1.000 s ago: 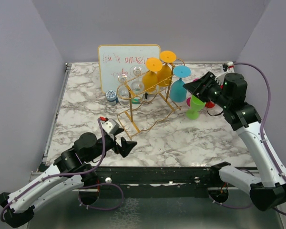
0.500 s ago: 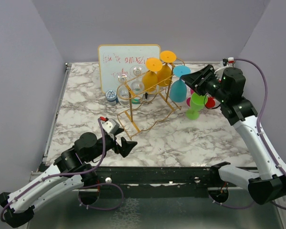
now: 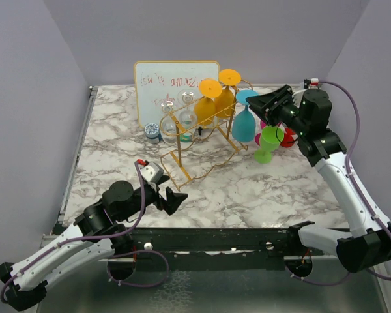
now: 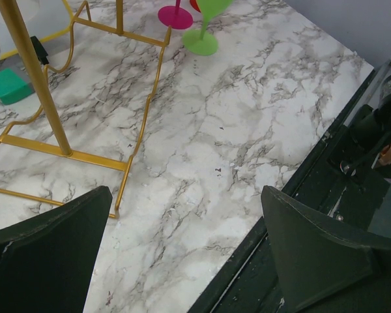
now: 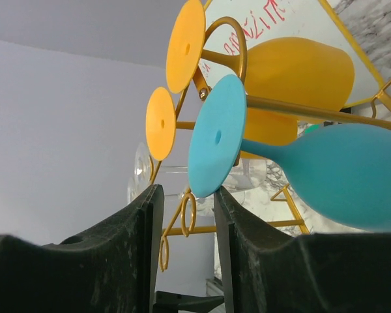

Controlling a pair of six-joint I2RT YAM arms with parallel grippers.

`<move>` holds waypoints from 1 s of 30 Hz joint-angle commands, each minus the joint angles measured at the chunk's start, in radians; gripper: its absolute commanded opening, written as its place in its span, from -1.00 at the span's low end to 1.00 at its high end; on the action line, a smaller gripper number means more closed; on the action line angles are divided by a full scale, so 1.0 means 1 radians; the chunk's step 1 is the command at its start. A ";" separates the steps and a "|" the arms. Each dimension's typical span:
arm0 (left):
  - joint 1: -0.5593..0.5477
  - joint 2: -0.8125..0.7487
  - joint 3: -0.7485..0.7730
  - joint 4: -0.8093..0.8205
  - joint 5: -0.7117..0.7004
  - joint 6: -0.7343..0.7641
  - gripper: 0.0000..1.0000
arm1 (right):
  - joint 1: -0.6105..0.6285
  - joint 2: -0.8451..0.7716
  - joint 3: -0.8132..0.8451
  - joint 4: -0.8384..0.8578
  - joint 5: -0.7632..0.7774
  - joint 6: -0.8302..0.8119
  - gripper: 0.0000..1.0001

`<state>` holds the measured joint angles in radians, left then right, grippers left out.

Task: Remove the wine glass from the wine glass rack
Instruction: Pick up the wine glass from the wine rack.

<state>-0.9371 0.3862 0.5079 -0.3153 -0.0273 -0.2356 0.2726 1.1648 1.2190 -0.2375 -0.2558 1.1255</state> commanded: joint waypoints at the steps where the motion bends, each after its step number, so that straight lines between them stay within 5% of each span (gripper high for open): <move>1: 0.003 0.008 -0.016 0.013 -0.008 -0.006 0.98 | -0.010 -0.008 -0.029 0.040 0.012 0.049 -0.18; 13: 0.003 0.013 -0.017 0.013 -0.005 -0.007 0.98 | -0.014 -0.020 -0.053 0.049 0.022 0.086 -0.45; 30: 0.003 0.017 -0.016 0.015 -0.003 -0.008 0.98 | -0.015 -0.061 -0.083 0.038 0.095 0.119 -0.48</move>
<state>-0.9371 0.4015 0.5079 -0.3153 -0.0273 -0.2390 0.2642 1.1271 1.1500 -0.2092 -0.2180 1.2343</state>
